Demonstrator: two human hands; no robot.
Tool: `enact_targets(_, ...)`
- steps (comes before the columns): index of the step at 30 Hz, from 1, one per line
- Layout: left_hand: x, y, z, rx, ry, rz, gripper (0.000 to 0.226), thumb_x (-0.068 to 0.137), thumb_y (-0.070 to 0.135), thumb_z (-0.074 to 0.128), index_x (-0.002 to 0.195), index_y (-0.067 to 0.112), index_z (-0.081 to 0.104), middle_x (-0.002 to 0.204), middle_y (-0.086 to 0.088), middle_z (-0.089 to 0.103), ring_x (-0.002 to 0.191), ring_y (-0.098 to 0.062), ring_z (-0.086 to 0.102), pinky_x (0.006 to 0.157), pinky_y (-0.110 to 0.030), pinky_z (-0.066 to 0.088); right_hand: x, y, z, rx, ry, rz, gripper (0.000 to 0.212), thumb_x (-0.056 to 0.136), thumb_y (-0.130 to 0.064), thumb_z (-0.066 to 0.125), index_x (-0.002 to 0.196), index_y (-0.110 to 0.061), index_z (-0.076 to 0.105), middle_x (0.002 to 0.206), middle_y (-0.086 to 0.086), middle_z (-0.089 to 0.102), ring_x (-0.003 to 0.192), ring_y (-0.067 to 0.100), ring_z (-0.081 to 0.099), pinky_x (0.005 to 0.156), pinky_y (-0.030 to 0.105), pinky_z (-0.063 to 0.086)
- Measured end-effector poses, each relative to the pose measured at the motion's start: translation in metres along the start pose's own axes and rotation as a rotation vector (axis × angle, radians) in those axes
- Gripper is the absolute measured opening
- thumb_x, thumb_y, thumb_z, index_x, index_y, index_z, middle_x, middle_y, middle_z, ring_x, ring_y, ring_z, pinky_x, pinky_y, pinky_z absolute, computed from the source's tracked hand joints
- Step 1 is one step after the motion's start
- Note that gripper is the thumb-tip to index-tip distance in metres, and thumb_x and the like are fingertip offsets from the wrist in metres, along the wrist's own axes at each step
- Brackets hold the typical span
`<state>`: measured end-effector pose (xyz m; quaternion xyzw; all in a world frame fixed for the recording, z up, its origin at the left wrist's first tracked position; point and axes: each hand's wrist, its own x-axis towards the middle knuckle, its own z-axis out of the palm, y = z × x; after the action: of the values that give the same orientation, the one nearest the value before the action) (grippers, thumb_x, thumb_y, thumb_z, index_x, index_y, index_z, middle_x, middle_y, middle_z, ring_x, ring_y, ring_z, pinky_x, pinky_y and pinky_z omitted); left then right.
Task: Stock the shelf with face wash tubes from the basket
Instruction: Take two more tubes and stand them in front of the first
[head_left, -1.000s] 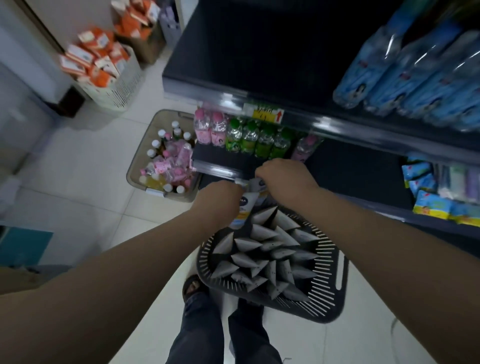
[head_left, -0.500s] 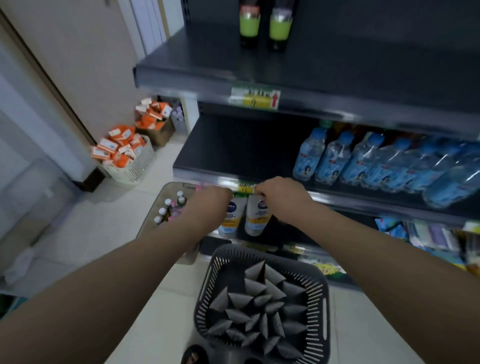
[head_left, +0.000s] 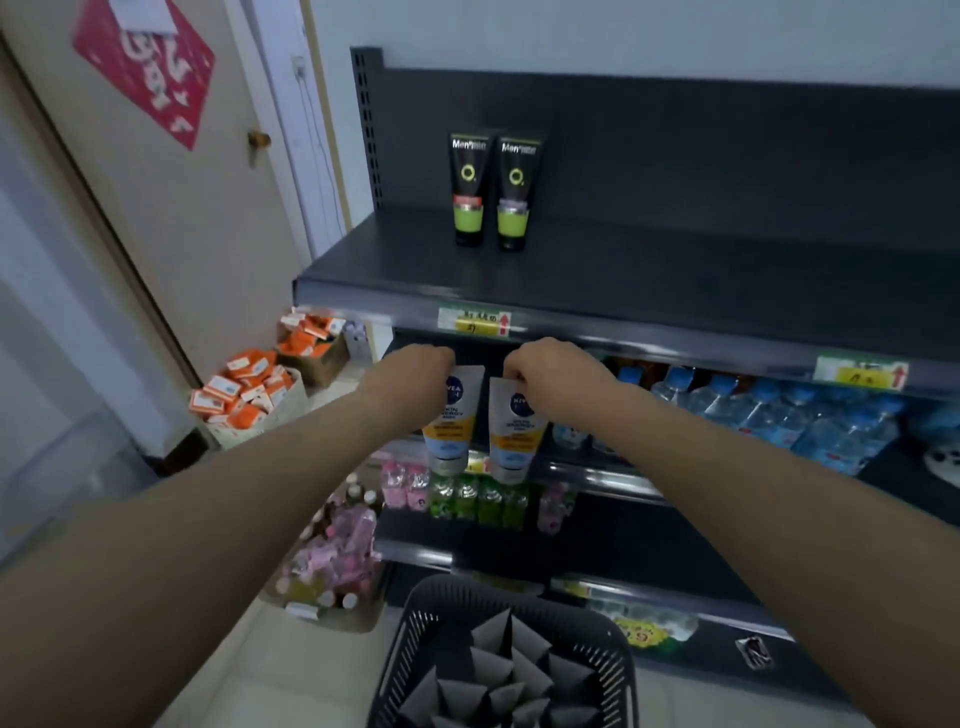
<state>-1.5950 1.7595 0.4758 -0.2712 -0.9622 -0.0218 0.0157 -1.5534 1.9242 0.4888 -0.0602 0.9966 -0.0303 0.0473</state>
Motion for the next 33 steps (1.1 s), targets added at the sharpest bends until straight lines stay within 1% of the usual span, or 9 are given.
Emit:
enact_targets(2, 0.011, -0.001, -0.018, -0.001, 0.002, 0.001, 0.012, 0.090, 0.002, 0.043, 0.096, 0.004, 0.053, 0.101, -0.014, 0.061, 0.082, -0.026, 0.053, 0.066, -0.031, 0.042, 0.005, 0.000, -0.016, 0.006, 0.030, 0.000, 0.020, 0.087, -0.002, 0.052, 0.103, -0.009, 0.063, 0.102, 0.009, 0.061, 0.088, 0.027, 0.061, 0.070, 0.038, 0.053)
enact_targets(5, 0.032, -0.007, -0.045, -0.028, 0.021, 0.017, 0.017, 0.092, 0.006, 0.043, 0.101, 0.005, 0.057, 0.104, -0.014, 0.062, 0.091, -0.027, 0.057, 0.071, -0.032, 0.043, 0.014, -0.001, -0.043, 0.018, 0.057, 0.018, 0.022, 0.088, -0.003, 0.052, 0.105, -0.007, 0.065, 0.104, 0.010, 0.064, 0.088, 0.026, 0.063, 0.072, 0.038, 0.055)
enact_targets(7, 0.046, -0.013, -0.065, -0.029, 0.039, 0.055, 0.015, 0.093, 0.009, 0.042, 0.097, 0.007, 0.056, 0.103, -0.012, 0.062, 0.085, -0.023, 0.052, 0.069, -0.031, 0.040, 0.018, -0.003, -0.064, 0.045, 0.066, 0.031, 0.025, 0.089, -0.004, 0.051, 0.109, -0.008, 0.065, 0.106, 0.010, 0.064, 0.091, 0.026, 0.063, 0.077, 0.040, 0.057)
enact_targets(9, 0.059, -0.019, -0.087, -0.029, 0.075, 0.096, 0.017, 0.094, 0.009, 0.041, 0.100, 0.007, 0.057, 0.103, -0.012, 0.062, 0.083, -0.020, 0.048, 0.069, -0.030, 0.037, 0.022, -0.003, -0.087, 0.057, 0.088, 0.044, 0.027, 0.090, -0.003, 0.049, 0.113, -0.009, 0.064, 0.108, 0.010, 0.063, 0.093, 0.025, 0.061, 0.078, 0.038, 0.056)
enact_targets(12, 0.078, -0.028, -0.115, -0.054, 0.111, 0.139, 0.022, 0.096, 0.009, 0.040, 0.106, 0.004, 0.058, 0.106, -0.013, 0.062, 0.086, -0.023, 0.051, 0.070, -0.029, 0.036, 0.031, -0.001, -0.117, 0.043, 0.139, 0.068, 0.029, 0.092, -0.003, 0.047, 0.116, -0.009, 0.062, 0.112, 0.010, 0.062, 0.096, 0.025, 0.060, 0.074, 0.033, 0.052)
enact_targets(15, 0.099, -0.037, -0.138, -0.056, 0.121, 0.173, 0.022, 0.097, 0.010, 0.038, 0.104, 0.003, 0.058, 0.107, -0.014, 0.061, 0.094, -0.028, 0.054, 0.072, -0.030, 0.038, 0.043, 0.003, -0.142, 0.023, 0.180, 0.112, 0.028, 0.092, -0.003, 0.046, 0.114, -0.007, 0.063, 0.110, 0.010, 0.063, 0.092, 0.025, 0.060, 0.065, 0.030, 0.046)
enact_targets(18, 0.119, -0.049, -0.155, -0.070, 0.134, 0.194, 0.016, 0.097, 0.010, 0.038, 0.097, 0.011, 0.054, 0.101, -0.011, 0.059, 0.085, -0.022, 0.049, 0.070, -0.029, 0.036, 0.061, 0.008, -0.160, 0.020, 0.229, 0.141, 0.028, 0.092, -0.002, 0.047, 0.113, -0.011, 0.064, 0.110, 0.008, 0.063, 0.089, 0.024, 0.059, 0.065, 0.029, 0.045)
enact_targets(23, 0.156, -0.070, -0.163, -0.086, 0.166, 0.211, 0.013, 0.095, 0.009, 0.039, 0.088, 0.016, 0.048, 0.089, -0.003, 0.051, 0.081, -0.019, 0.049, 0.068, -0.029, 0.037, 0.098, 0.012, -0.177, 0.008, 0.286, 0.189, 0.023, 0.092, -0.006, 0.050, 0.109, -0.013, 0.064, 0.106, 0.007, 0.063, 0.086, 0.021, 0.059, 0.067, 0.030, 0.048)
enact_targets(33, 0.210, -0.081, -0.146, -0.153, 0.184, 0.257, 0.015, 0.096, 0.011, 0.041, 0.085, 0.017, 0.048, 0.084, -0.002, 0.051, 0.077, -0.020, 0.052, 0.063, -0.031, 0.039, 0.152, 0.022, -0.168, -0.024, 0.250, 0.265, 0.021, 0.088, -0.002, 0.051, 0.103, -0.011, 0.064, 0.098, 0.008, 0.062, 0.077, 0.022, 0.056, 0.061, 0.031, 0.046)
